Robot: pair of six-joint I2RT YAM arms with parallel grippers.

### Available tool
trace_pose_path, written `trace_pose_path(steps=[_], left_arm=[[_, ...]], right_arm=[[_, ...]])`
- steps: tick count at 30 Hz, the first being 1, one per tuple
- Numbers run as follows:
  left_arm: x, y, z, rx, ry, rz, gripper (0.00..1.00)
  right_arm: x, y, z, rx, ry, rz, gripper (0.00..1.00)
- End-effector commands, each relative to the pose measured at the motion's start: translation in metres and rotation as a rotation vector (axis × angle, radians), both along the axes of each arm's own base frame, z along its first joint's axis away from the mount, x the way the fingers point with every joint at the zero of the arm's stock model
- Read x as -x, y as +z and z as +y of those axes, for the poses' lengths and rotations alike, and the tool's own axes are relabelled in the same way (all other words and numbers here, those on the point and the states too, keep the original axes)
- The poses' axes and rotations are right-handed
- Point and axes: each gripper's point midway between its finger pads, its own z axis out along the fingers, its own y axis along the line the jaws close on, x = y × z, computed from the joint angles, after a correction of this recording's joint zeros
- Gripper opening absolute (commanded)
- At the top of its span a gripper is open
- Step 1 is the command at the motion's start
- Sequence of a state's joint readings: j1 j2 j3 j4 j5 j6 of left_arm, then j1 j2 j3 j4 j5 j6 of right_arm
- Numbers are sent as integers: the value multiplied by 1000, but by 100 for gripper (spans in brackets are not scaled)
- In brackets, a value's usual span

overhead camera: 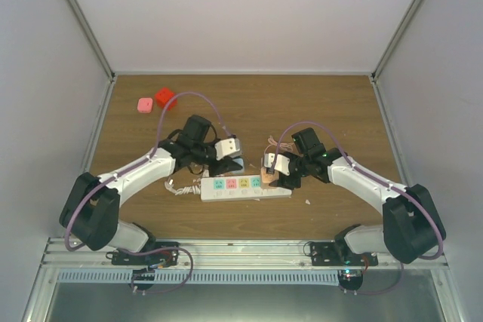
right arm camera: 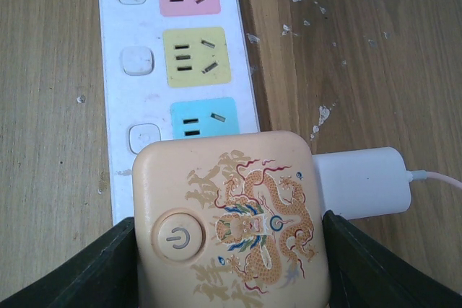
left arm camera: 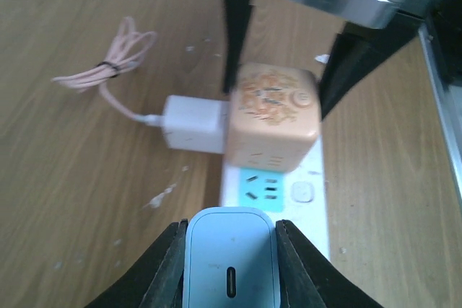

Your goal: Pull the plug off the socket

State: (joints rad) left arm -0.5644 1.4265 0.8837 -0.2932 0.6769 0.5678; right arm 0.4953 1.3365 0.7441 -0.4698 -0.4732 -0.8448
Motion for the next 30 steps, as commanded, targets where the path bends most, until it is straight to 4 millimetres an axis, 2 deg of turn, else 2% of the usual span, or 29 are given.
trace_pose_path(steps=[1,6,11,20,24,30], left_arm=[[-19,31,17,74,39,0,16],[-45,40,45,113,124,41,16],[-80,41,82,154,230,95,16],[-147,29,163,177,445,125,16],[-170,11,204,171,542,151,16],[-198,-30,267,148,693,208,17]], right_arm=[[29,-35,-14,107,4,130,46],[29,-35,-14,106,2,132,47],[29,-34,-13,101,1,133,47],[28,-37,-14,110,-3,138,47],[28,-37,-14,111,-2,138,47],[29,-38,-14,110,0,142,47]])
